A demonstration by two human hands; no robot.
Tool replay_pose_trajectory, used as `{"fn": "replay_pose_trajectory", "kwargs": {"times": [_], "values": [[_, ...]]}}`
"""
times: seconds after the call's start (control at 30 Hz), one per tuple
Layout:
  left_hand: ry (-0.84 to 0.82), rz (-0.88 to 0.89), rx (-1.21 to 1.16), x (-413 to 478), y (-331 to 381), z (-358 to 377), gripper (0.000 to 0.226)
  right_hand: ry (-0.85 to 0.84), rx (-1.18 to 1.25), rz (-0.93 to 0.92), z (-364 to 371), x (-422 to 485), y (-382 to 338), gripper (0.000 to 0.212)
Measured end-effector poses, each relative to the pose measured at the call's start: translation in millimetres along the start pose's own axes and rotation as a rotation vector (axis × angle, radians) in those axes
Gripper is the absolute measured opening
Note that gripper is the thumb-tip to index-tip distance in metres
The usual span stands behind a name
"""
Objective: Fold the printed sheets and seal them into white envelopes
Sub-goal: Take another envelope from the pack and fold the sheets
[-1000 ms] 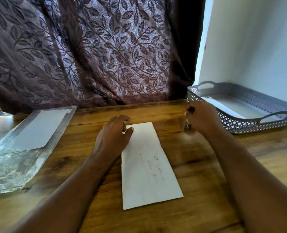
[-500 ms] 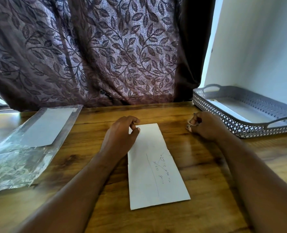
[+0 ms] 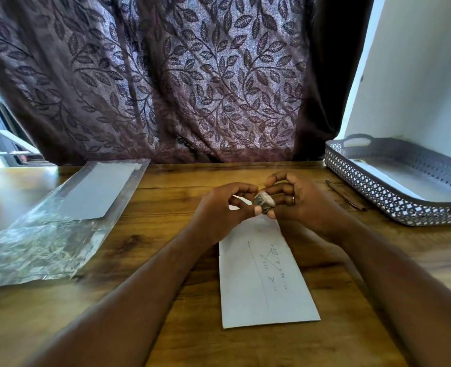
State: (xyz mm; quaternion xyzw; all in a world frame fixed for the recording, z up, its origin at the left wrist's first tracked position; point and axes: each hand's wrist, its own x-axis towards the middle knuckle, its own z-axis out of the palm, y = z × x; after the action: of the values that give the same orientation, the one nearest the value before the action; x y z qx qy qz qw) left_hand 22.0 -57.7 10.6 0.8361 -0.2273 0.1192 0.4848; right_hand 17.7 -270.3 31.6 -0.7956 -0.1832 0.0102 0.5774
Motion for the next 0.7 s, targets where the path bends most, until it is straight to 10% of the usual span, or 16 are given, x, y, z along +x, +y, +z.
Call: {"fn": "replay_pose_trajectory", "kwargs": {"times": [0.7], "values": [[0.111,-0.01,-0.101,-1.9,8.5,-1.6,0.046,0.022,0.125,-0.124,7.3,1.7,-0.2,0.051]]}}
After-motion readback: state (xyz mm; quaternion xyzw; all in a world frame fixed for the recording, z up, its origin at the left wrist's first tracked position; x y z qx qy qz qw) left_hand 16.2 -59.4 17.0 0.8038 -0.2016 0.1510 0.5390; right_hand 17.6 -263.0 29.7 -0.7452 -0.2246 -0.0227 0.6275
